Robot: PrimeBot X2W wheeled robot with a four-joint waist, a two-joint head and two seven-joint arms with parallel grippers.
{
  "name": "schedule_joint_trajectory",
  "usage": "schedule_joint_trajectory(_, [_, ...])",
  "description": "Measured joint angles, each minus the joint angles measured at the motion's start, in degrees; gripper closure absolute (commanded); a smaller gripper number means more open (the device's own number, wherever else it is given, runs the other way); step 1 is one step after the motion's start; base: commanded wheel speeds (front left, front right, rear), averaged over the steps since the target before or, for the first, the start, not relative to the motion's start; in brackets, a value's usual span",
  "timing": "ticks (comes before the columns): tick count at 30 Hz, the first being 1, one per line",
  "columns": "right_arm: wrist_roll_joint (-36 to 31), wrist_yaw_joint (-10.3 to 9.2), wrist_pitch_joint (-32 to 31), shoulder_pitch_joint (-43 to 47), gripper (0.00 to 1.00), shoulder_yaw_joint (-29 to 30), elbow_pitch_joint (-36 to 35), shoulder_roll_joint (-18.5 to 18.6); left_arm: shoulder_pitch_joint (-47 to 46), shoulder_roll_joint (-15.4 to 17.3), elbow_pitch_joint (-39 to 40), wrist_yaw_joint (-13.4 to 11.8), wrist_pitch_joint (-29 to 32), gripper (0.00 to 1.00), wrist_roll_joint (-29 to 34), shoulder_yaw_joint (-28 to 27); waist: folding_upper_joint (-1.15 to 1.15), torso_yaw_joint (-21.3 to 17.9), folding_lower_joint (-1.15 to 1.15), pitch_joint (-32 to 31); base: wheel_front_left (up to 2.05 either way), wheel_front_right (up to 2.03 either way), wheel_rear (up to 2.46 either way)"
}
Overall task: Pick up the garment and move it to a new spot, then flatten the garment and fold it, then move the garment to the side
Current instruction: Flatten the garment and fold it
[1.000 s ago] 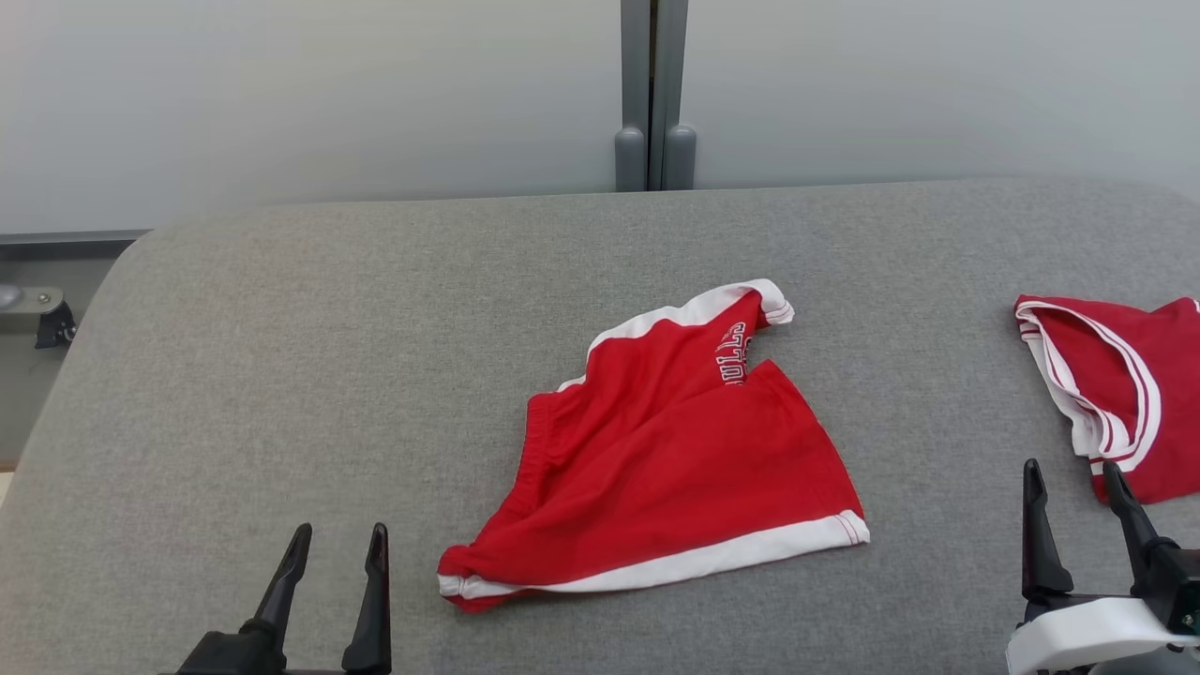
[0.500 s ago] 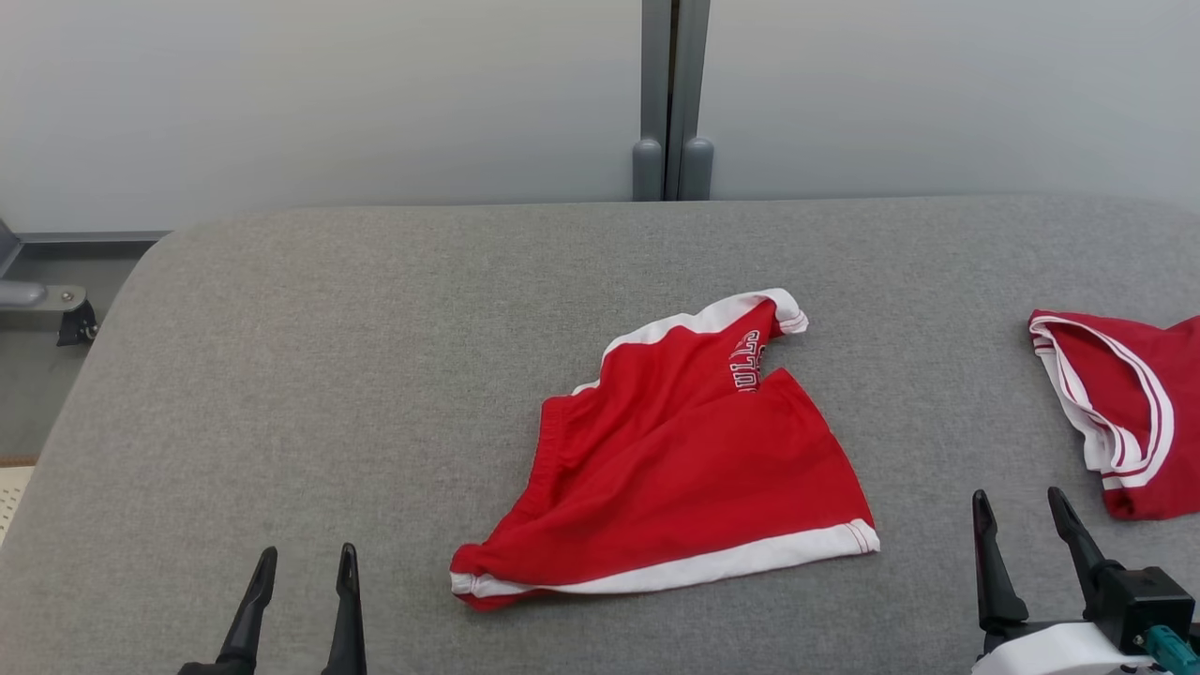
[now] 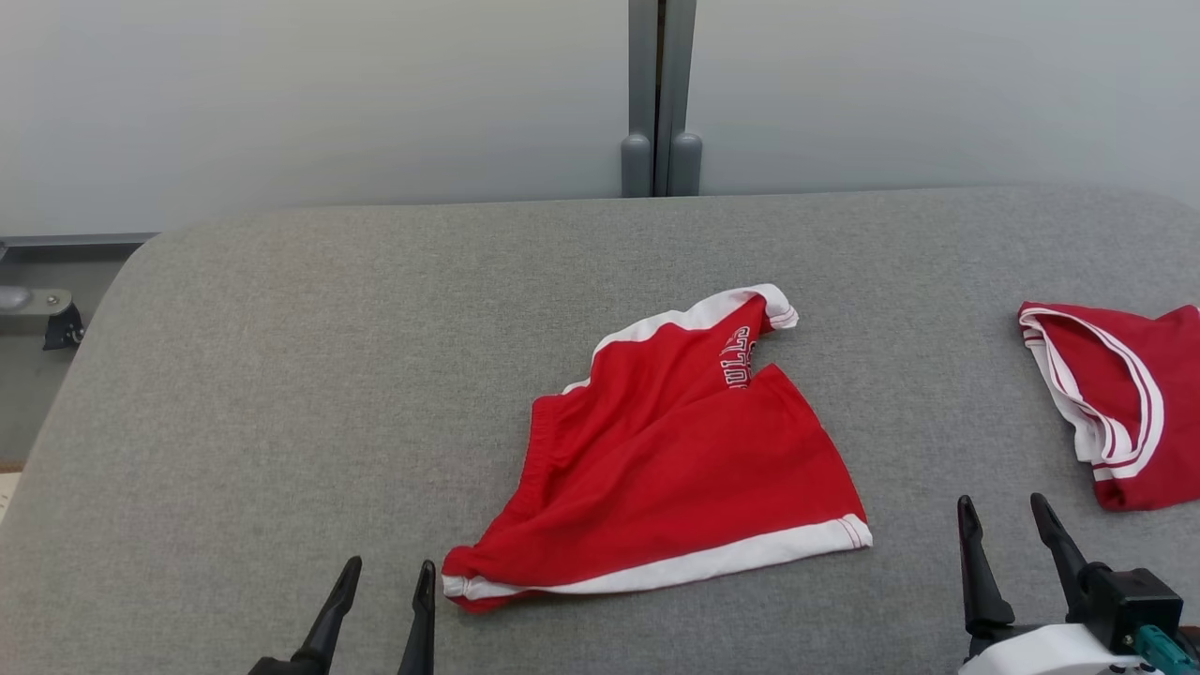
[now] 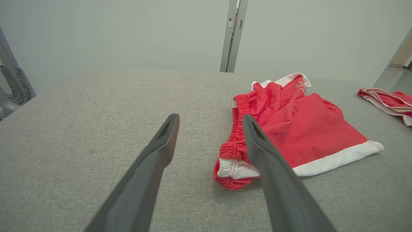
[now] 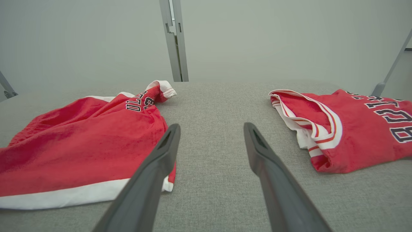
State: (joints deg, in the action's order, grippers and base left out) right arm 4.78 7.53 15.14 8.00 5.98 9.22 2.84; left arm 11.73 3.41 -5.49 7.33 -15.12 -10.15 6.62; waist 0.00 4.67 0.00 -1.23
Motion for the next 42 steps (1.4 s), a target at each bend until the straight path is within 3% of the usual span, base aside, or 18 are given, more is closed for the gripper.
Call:
schedule_joint_trajectory(5, [1.3, 0.00, -1.3, -2.8, 0.00, -4.1, 3.7, 0.4, -2.2, 4.7, -3.7, 0.2, 0.0, 0.00, -3.0, 3.9, 0.00, 0.0, 0.00, 0.3, 0.00, 0.00, 0.00])
schedule_joint_trajectory(9, [1.4, 0.02, -13.2, -7.0, 0.00, -10.4, 6.3, 4.2, -4.6, 9.3, -6.0, 0.2, 4.8, 0.00, -6.8, 7.9, 0.00, -0.1, 0.00, 0.9, 0.00, 0.00, 0.00])
schedule_joint_trajectory(12, [2.1, 0.00, -21.0, -10.0, 0.00, -11.6, 7.3, 4.6, -6.6, 11.7, -6.0, 0.1, 10.4, 0.00, -11.3, 10.7, 0.00, -0.1, 0.00, 1.9, 0.00, 0.00, 0.00])
schedule_joint_trajectory(17, [1.1, 0.00, -27.4, -12.5, 0.00, -12.1, 10.3, 4.2, -9.9, 14.9, -6.6, 0.2, 14.1, 0.00, -15.5, 15.6, 0.00, 0.2, 0.00, 4.2, 0.00, 0.00, 0.00])
schedule_joint_trajectory(30, [0.3, 0.00, -25.5, -16.1, 0.00, -11.3, 16.6, 2.0, -14.6, 18.9, -9.1, 0.2, 12.4, 0.00, -22.5, 23.8, 0.00, 1.2, 0.00, 7.6, 0.00, 0.00, 0.00])
schedule_joint_trajectory(42, [0.1, 0.01, -24.6, -18.3, 0.00, -12.2, 18.5, 1.8, -18.5, 20.4, -10.3, 0.2, 10.0, 0.00, -28.7, 30.9, 0.00, -0.1, 0.00, 8.5, 0.00, 0.00, 0.00])
